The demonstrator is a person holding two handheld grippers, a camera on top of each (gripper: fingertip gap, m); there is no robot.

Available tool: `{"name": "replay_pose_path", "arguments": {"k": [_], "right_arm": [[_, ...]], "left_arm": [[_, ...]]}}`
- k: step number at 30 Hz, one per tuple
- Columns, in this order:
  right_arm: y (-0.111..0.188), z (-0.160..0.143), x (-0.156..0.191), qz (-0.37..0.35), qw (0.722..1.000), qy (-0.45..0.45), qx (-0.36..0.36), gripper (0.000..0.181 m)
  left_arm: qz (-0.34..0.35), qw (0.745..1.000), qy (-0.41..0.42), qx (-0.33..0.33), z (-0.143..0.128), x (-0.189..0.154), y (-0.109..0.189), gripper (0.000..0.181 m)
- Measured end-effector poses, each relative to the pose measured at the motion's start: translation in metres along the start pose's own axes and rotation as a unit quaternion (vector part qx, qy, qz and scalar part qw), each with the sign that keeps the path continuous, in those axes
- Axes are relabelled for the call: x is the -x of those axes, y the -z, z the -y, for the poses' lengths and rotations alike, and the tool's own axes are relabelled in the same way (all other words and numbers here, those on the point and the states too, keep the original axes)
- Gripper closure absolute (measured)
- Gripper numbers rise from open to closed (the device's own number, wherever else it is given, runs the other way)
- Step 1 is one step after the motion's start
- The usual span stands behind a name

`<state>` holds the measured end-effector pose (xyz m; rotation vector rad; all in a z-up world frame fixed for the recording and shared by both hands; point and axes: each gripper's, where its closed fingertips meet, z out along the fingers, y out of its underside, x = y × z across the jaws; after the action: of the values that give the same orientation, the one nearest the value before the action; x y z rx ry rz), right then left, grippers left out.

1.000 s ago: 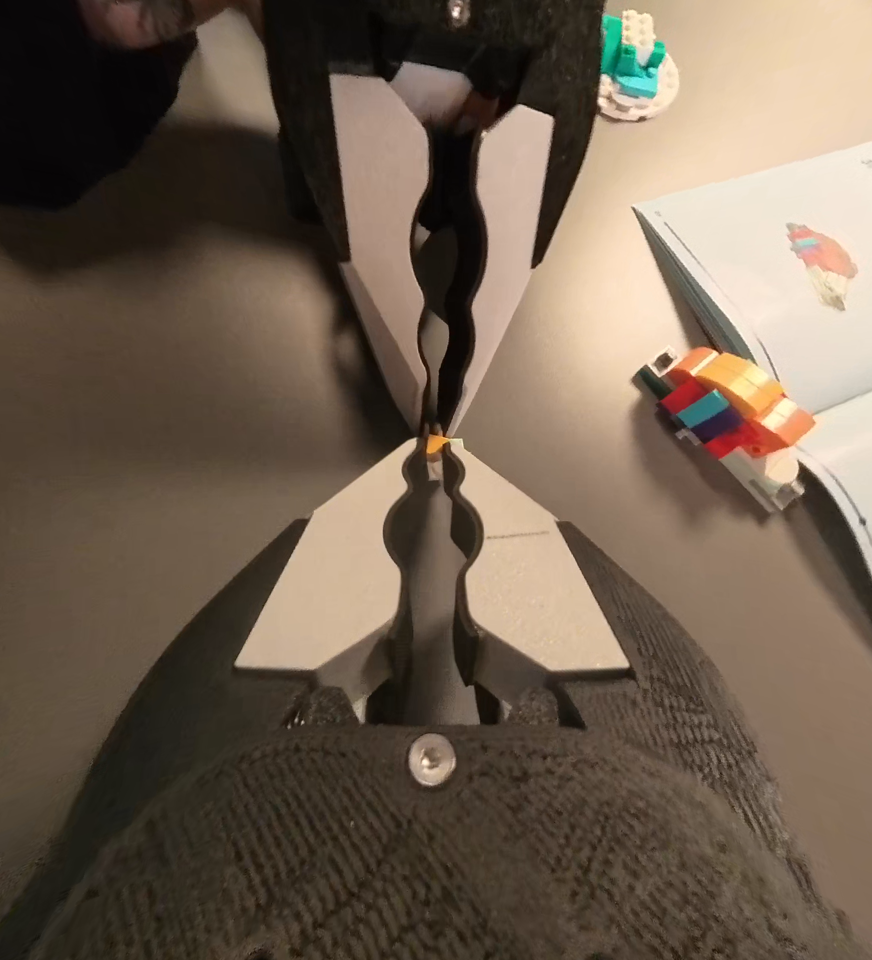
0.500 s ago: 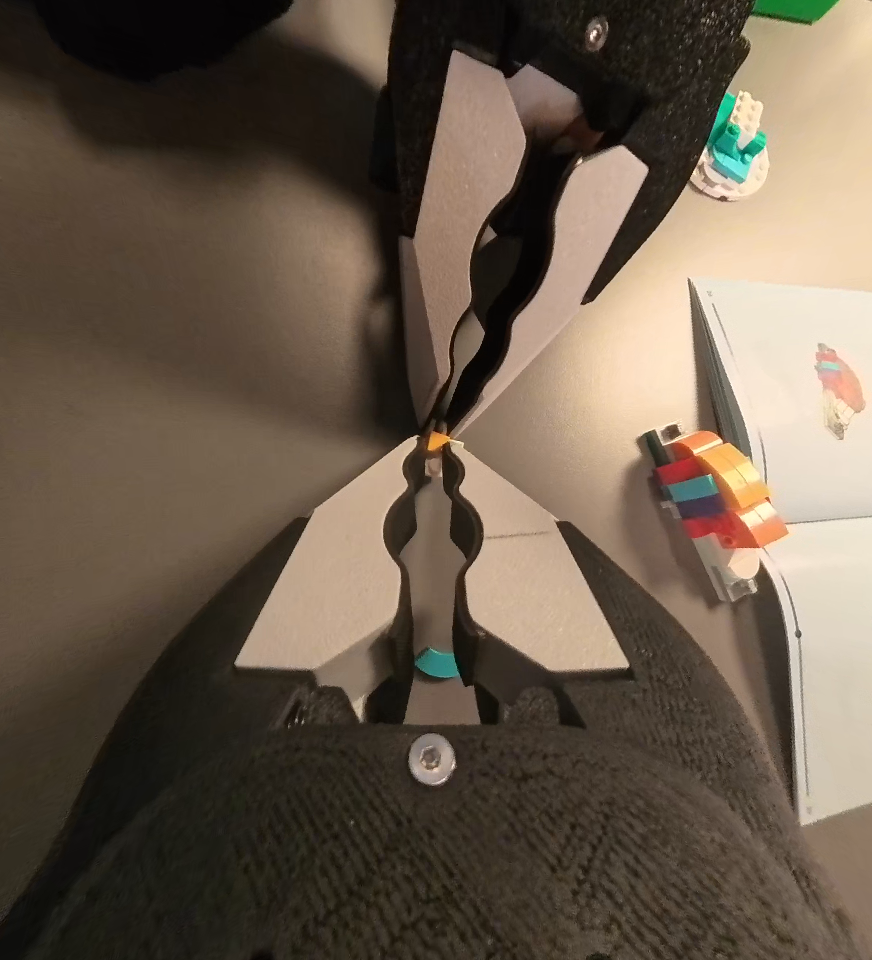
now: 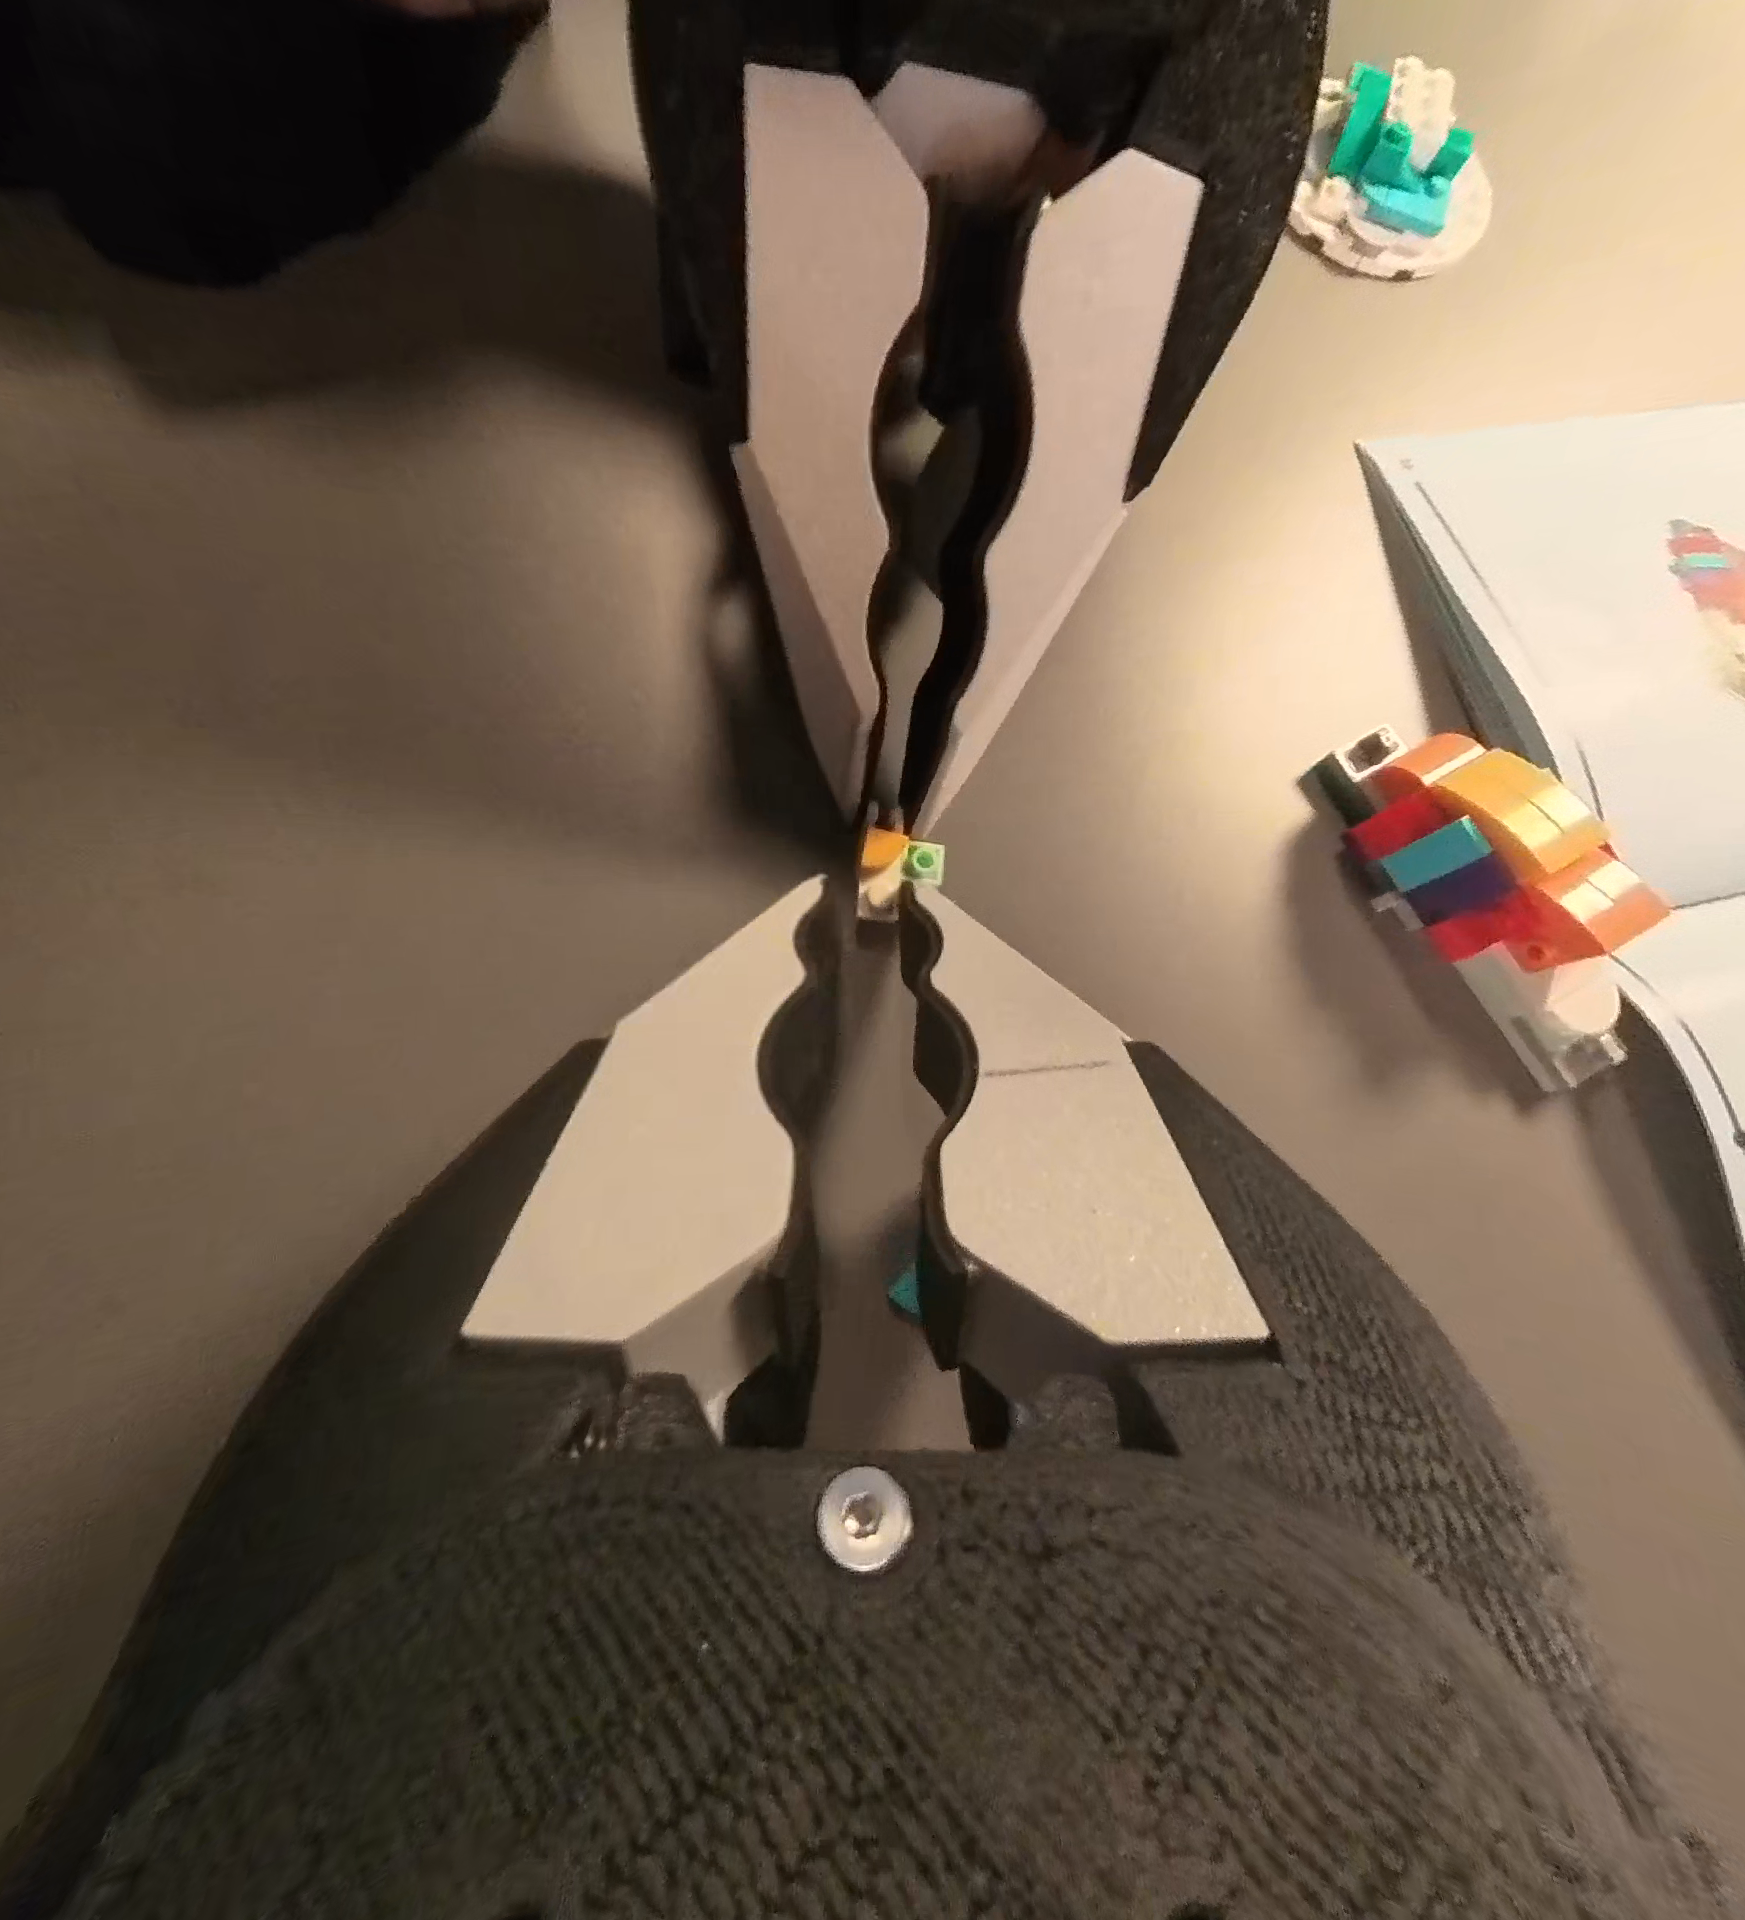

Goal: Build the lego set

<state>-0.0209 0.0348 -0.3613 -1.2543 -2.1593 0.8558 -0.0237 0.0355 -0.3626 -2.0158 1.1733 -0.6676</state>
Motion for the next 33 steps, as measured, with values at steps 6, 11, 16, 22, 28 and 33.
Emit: {"name": "replay_pose_path", "arguments": {"k": [6,11,16,22,28,33], "right_arm": [[0.0,0.0,-0.006,-0.041,0.998,0.044,0.006,0.175],[0.002,0.0,-0.011,-0.081,0.994,0.074,0.018,0.175],[0.007,0.003,-0.021,-0.119,0.99,0.074,0.03,0.175],[0.009,0.003,-0.025,-0.138,0.985,0.09,0.044,0.175],[0.008,0.004,-0.024,-0.139,0.985,0.094,0.045,0.175],[0.009,0.007,-0.024,-0.141,0.984,0.101,0.045,0.175]], "left_arm": [[0.022,1.0,0.0,-0.001,0.001,0.005,0.0,0.173],[0.076,0.996,-0.043,0.028,0.001,0.014,0.002,0.164],[0.168,0.971,-0.144,0.095,0.002,0.025,0.003,0.178],[0.205,0.959,-0.164,0.112,0.004,0.031,0.003,0.172],[0.188,0.965,-0.151,0.102,0.006,0.025,0.004,0.162],[0.198,0.958,-0.173,0.114,0.005,0.026,0.004,0.175]]}}
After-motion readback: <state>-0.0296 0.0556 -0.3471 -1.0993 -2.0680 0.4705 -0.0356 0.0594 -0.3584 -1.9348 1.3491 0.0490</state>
